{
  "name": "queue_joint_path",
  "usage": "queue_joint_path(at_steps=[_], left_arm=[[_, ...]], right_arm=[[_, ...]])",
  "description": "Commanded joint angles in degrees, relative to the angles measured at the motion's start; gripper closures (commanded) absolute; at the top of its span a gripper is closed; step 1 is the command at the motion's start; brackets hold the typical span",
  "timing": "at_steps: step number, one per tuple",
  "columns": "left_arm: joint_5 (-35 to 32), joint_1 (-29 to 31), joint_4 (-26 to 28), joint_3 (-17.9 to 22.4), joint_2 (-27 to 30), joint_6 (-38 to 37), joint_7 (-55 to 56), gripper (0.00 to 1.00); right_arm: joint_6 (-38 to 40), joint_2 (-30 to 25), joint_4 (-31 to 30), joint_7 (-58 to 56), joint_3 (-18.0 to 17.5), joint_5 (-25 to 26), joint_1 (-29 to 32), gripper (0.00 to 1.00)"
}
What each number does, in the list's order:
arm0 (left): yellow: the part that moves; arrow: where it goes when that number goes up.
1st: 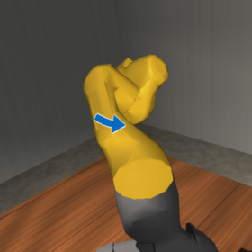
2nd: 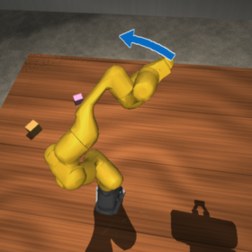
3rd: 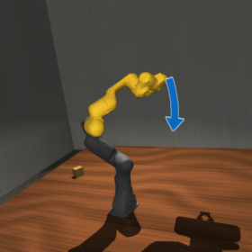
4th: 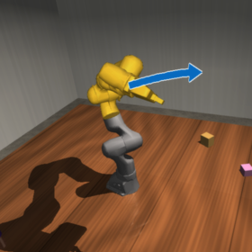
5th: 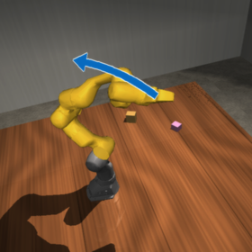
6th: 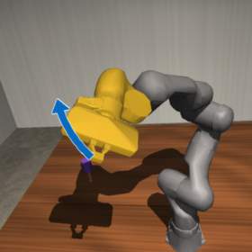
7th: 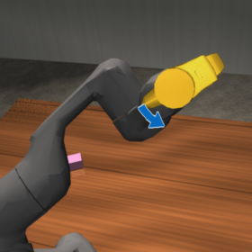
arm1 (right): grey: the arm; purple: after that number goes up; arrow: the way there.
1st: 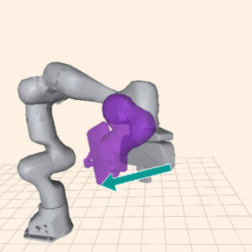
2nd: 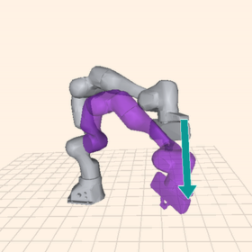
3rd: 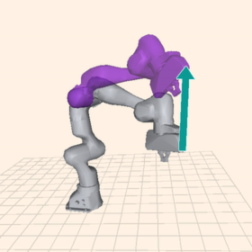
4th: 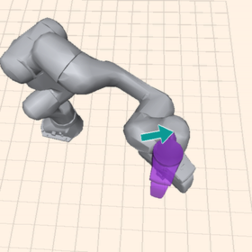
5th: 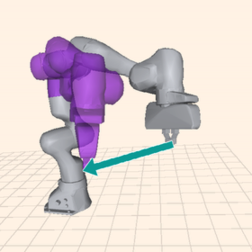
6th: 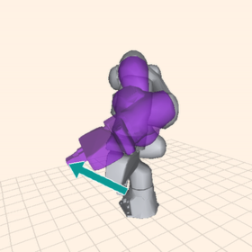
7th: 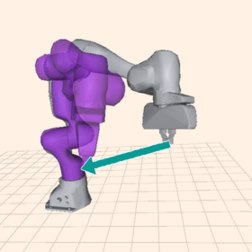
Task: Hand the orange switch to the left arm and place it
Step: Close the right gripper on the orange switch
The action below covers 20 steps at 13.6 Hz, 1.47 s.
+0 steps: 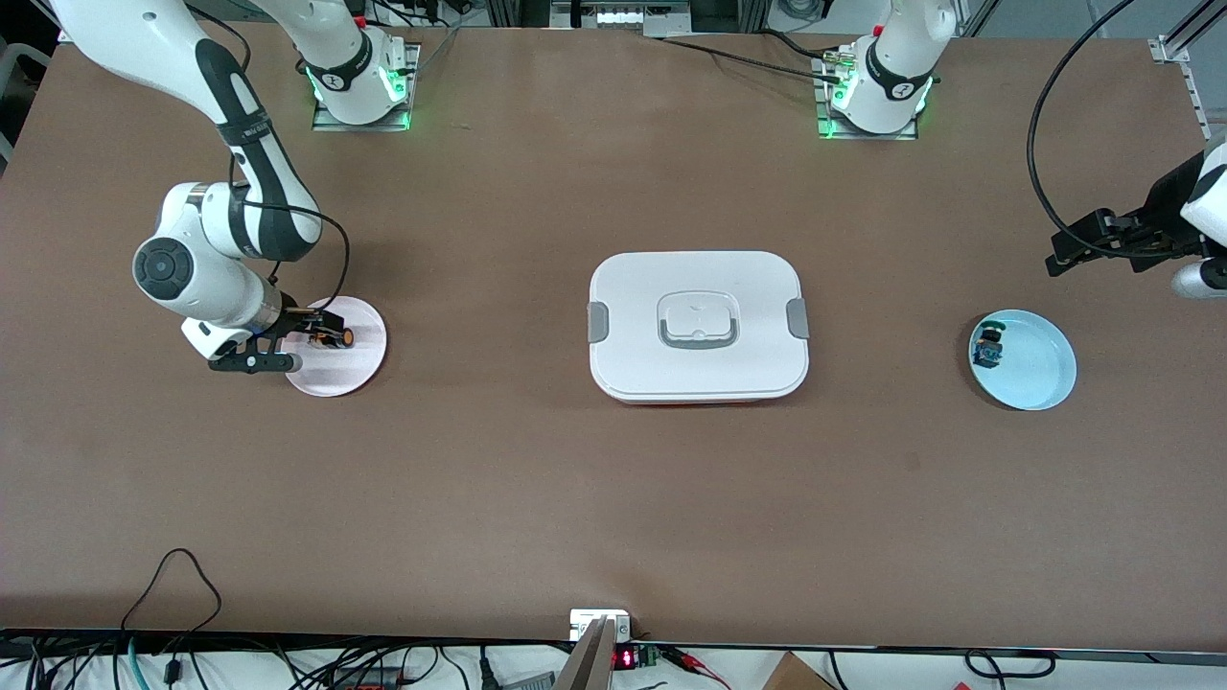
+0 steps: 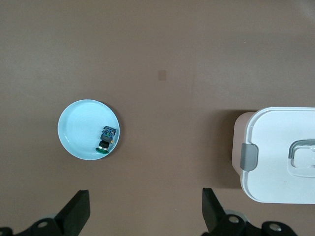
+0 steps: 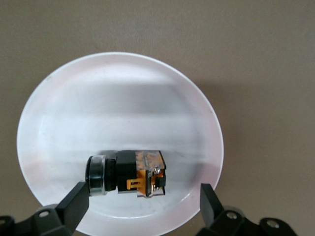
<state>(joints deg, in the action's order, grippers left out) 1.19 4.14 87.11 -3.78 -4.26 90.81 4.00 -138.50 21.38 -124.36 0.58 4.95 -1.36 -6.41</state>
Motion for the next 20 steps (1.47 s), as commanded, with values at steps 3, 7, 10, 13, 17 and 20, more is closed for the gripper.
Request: queue_joint_path(at_steps=[3,7,10,13,17,20], left_arm=[[-1.6,0.0,-0.6,-0.1,-0.2,-0.6,0.5,0.00],[-1.6,0.0,-0.6,-0.1,-0.3,-0.6,0.5,0.00],[-1.6,0.0,-0.7,-0.1,-0.3,-0.6,0.5,0.00],[-1.6,0.0,-0.7,-0.1,-0.3,-0.6,0.5,0.00],[-1.6,0.0,-0.7,-0.1,-0.3,-0.6,0.5,0.00],[-1.6,0.0,-0.7,-0.1,-0.3,-0.6,0.5,0.00]], right_arm=[[-1.2,0.9,-0.4,0.7,-0.2,-2.5,-0.3,0.00],[-0.6,-0.1,0.1,0.5,-0.3,-2.7,-0.3,0.00],[3.7,-2.5,2.3,0.0,-1.0,-2.5,-0.3,0.00],[5.2,-1.9,3.4,-0.4,-1.1,-2.5,-0.4,0.00],[3.9,0.1,3.4,-3.0,-1.1,-2.6,0.3,0.00],[3.9,0.2,3.4,-3.3,-1.1,-2.6,0.3,0.00]])
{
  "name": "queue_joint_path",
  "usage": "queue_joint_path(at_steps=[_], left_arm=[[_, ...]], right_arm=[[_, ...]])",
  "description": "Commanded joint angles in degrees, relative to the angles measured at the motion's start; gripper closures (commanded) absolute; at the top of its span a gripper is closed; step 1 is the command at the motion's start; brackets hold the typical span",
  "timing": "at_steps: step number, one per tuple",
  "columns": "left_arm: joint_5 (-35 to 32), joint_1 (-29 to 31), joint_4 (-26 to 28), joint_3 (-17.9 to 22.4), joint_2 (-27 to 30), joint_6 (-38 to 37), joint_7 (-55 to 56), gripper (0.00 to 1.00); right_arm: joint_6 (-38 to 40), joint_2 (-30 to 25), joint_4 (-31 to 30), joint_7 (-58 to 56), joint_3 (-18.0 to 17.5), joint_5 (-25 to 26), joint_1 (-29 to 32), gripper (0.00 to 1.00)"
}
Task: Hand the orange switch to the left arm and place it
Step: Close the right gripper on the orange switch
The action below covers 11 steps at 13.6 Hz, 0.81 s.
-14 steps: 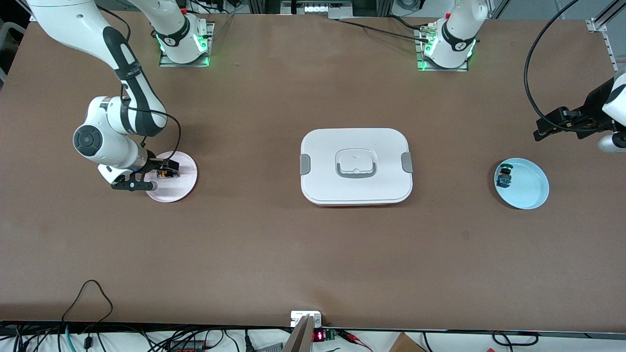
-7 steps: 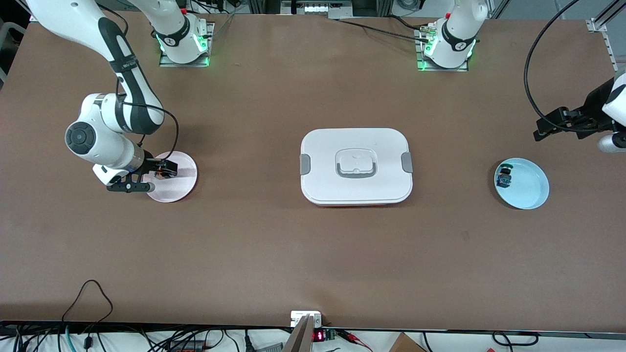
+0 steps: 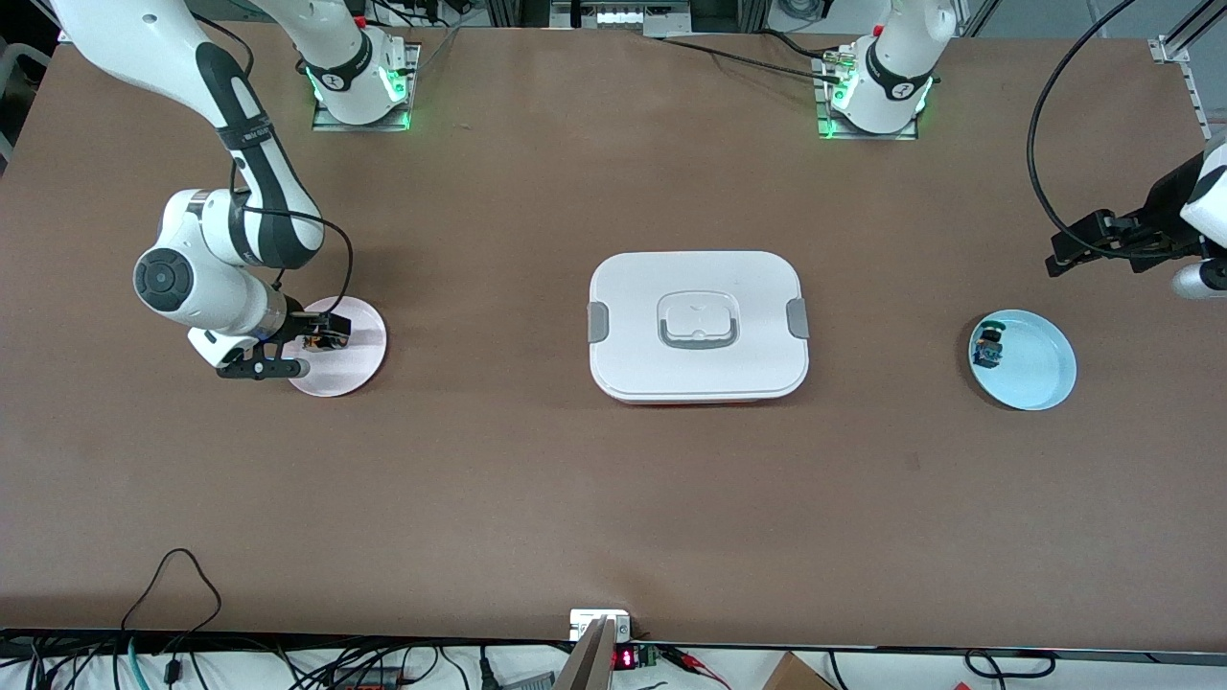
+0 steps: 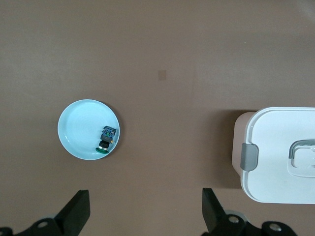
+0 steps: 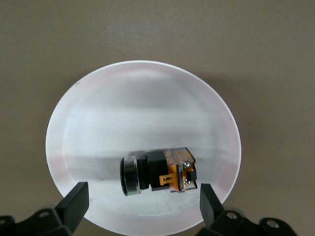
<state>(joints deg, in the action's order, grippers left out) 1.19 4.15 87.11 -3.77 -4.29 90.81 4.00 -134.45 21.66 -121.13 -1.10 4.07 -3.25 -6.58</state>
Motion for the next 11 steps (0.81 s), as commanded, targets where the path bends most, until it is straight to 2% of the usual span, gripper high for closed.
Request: queue_joint_path(at_steps=[1,11], left_arm=[[-1.6,0.0,-0.7,-0.1,-0.3,-0.6,0.5,0.00],[-1.6,0.0,-0.7,-0.1,-0.3,-0.6,0.5,0.00]], right_arm=[[-0.2,0.1,0.2,-1.6,-0.2,-0.7,0.5,0.00],[-2.4,2.5,0.0,-1.9,-0.3,-0.6,1.4,0.00]])
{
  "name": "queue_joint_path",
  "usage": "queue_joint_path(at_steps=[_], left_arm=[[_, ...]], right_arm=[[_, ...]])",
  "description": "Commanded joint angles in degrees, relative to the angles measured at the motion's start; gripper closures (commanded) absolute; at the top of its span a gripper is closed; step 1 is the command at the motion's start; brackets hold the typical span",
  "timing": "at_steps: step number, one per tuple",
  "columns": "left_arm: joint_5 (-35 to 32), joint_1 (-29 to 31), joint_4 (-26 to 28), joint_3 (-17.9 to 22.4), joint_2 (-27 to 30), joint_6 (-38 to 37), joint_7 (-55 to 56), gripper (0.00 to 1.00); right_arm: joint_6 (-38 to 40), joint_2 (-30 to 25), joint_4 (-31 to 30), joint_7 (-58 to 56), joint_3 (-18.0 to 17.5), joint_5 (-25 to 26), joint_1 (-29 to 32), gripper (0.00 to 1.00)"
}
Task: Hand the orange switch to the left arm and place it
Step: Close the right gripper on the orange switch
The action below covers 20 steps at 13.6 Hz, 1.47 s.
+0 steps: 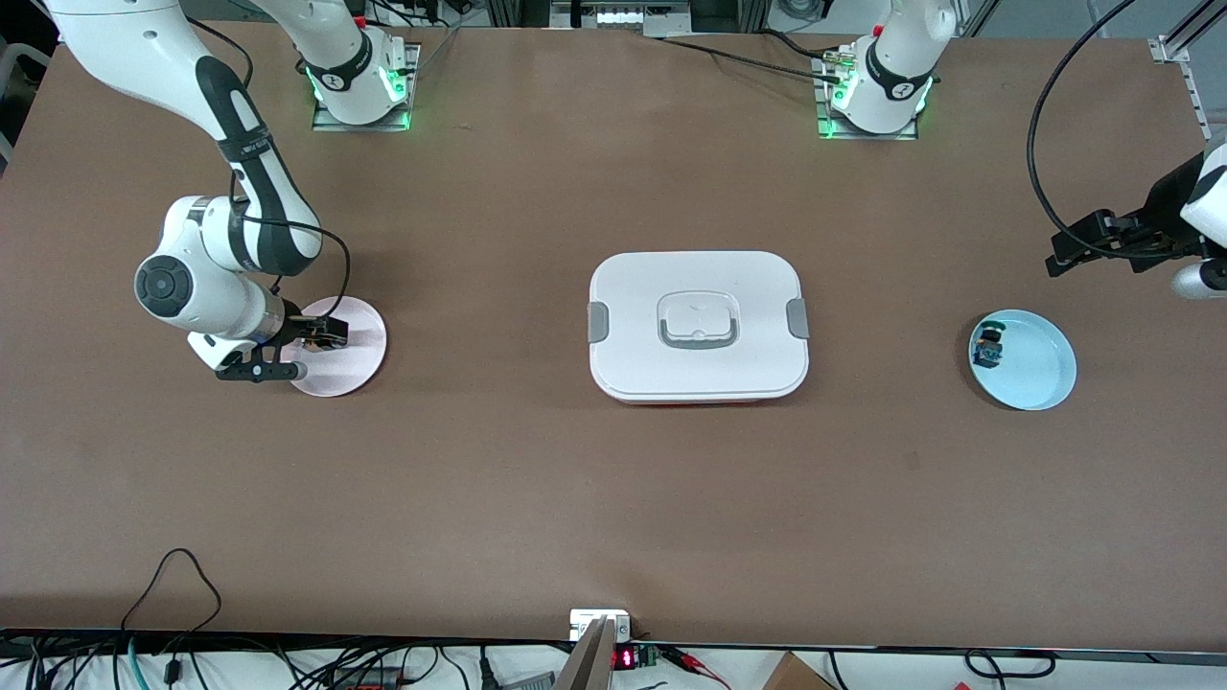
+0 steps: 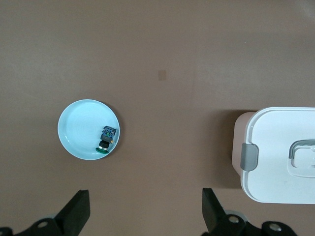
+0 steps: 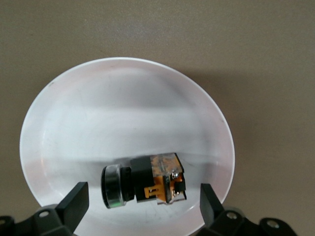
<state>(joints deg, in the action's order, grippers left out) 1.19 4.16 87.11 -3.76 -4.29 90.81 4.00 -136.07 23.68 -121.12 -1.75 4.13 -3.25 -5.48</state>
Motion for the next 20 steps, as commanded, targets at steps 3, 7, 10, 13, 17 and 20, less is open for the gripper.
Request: queue_joint_path(at_steps=[3,7,10,13,17,20], left_arm=[[-1.6,0.0,-0.6,-0.1,-0.3,-0.6,0.5,0.00],[-1.6,0.0,-0.7,-0.1,-0.3,-0.6,0.5,0.00],[-1.6,-0.1,-0.7,-0.1,-0.3,-0.6,0.5,0.00],[-1.6,-0.1,-0.6,-0.1,-0.3,-0.6,0.5,0.00],[-1.6,-0.1,-0.7,-0.1,-0.3,-0.6,0.5,0.00],[-1.6,-0.4,-0.7,-0.1,-0.3,-0.6,0.5,0.00]], right_arm=[[-1.6,2.0,0.0,-1.7,-0.3,-0.5,0.3,0.00],[-2.9,2.5,-0.2,-4.4,-1.2,-0.6,0.4,0.00],[-3.0,2.8,-0.2,-5.2,-1.2,-0.6,0.4,0.00],[-3.0,2.8,-0.2,-5.7,-1.2,-0.6,0.4,0.00],[-2.4,2.7,-0.1,-7.7,-1.2,-0.6,0.4,0.51],[-2.4,2.6,0.2,-7.8,-1.3,-0.6,0.3,0.74]])
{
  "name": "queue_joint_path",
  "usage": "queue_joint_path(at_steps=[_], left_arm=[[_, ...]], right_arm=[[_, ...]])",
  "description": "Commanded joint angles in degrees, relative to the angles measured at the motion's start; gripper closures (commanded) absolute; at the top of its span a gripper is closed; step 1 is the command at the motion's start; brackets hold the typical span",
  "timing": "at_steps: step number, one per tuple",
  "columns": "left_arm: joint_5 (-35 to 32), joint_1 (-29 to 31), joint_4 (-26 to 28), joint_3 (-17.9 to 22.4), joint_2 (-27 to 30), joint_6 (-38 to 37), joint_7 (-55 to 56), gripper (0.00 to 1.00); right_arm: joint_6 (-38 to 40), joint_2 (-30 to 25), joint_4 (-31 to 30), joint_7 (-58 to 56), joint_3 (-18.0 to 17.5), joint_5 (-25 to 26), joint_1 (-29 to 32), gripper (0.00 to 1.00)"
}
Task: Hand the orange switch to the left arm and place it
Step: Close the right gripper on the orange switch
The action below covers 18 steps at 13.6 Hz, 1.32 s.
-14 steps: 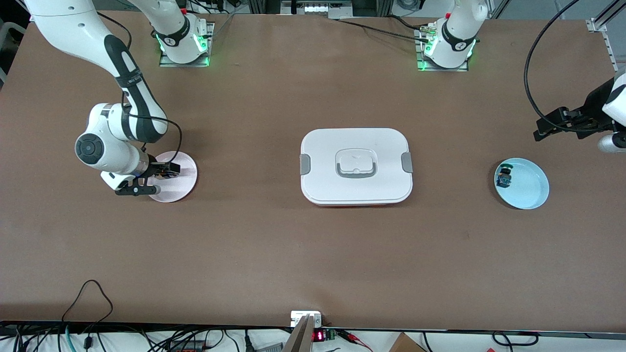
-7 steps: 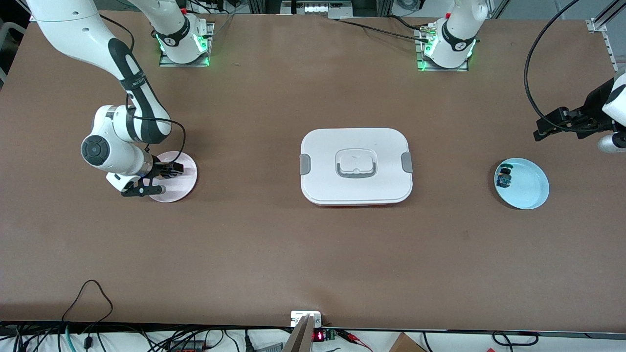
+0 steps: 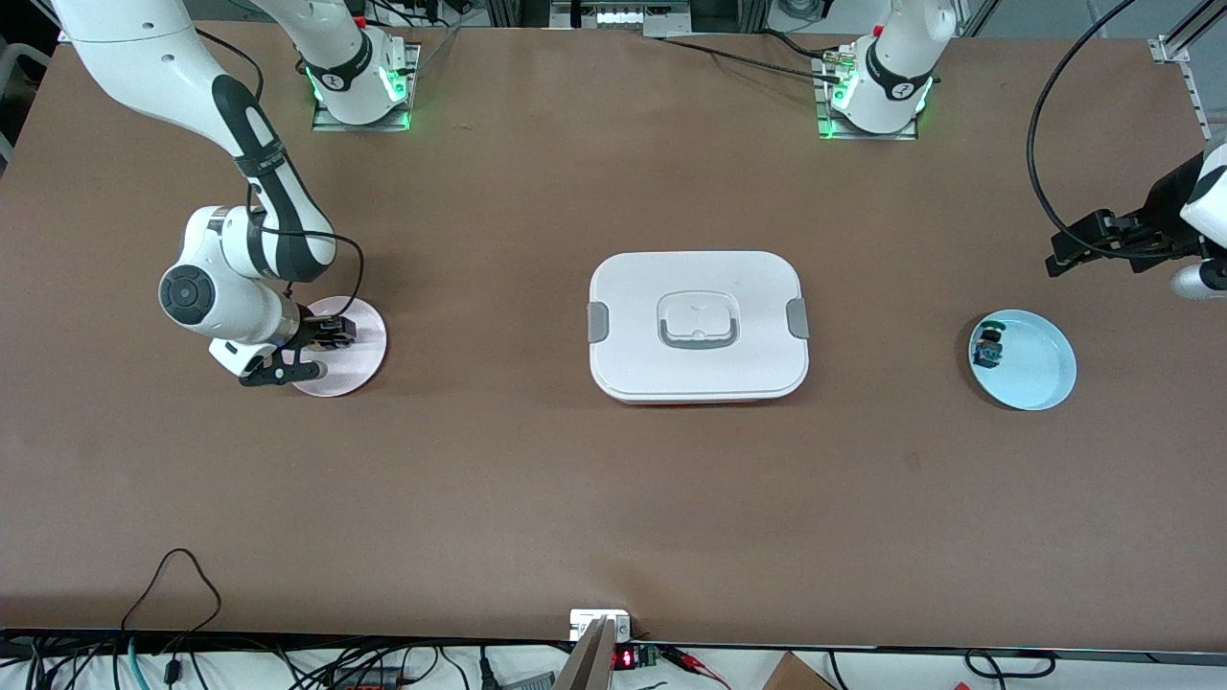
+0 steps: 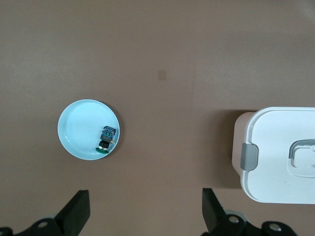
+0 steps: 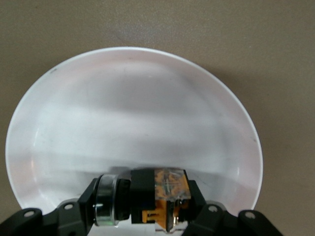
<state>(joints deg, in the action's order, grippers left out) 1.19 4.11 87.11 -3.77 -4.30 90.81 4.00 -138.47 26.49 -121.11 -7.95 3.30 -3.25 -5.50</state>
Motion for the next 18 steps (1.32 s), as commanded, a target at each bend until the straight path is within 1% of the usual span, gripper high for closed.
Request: queue_joint_path(at_steps=[1,3,6,8,11,13,14,15,17,18], left_arm=[[-1.6,-0.3,-0.7,-0.1,-0.3,-0.6,0.5,0.00],[-1.6,-0.3,-0.7,-0.1,-0.3,-0.6,0.5,0.00],[-1.6,-0.3,-0.8,-0.1,-0.3,-0.6,0.5,0.00],[-1.6,-0.3,-0.7,-0.1,-0.3,-0.6,0.5,0.00],[-1.6,-0.3,-0.7,-0.1,-0.3,-0.6,0.5,0.00],[-1.6,-0.3,-0.7,-0.1,-0.3,-0.7,0.5,0.00],[-1.1,-0.3,-0.7,-0.2,-0.3,-0.6,0.4,0.00],[-0.8,-0.4,-0.8,-0.2,-0.3,-0.5,0.4,0.00],[-1.1,-0.8,-0.9,-0.2,-0.3,-0.5,0.4,0.00],[-1.2,-0.9,-0.9,-0.2,-0.3,-0.5,0.5,0.00]], right_arm=[[0.3,-0.6,0.2,-1.7,-0.6,-0.6,0.3,0.79],[2.0,-0.9,0.8,-1.9,-0.7,-0.5,0.3,0.81],[8.2,-0.9,4.9,-3.0,-1.5,-0.6,0.5,0.86],[12.3,-2.0,7.2,-3.0,-1.5,-0.6,0.5,0.88],[20.0,-3.1,12.6,-2.9,-1.6,-0.6,0.1,0.92],[24.4,-4.0,16.7,-3.0,-2.2,-0.6,0.2,0.93],[26.3,-4.7,18.5,-3.1,-2.3,-0.6,0.2,0.94],[27.3,-5.5,21.0,-3.8,-3.3,-0.6,0.1,0.98],[29.5,-7.5,24.4,-4.4,-4.7,-0.7,0.0,0.98],[29.5,-8.3,25.3,-4.4,-6.2,-0.7,0.0,0.98]])
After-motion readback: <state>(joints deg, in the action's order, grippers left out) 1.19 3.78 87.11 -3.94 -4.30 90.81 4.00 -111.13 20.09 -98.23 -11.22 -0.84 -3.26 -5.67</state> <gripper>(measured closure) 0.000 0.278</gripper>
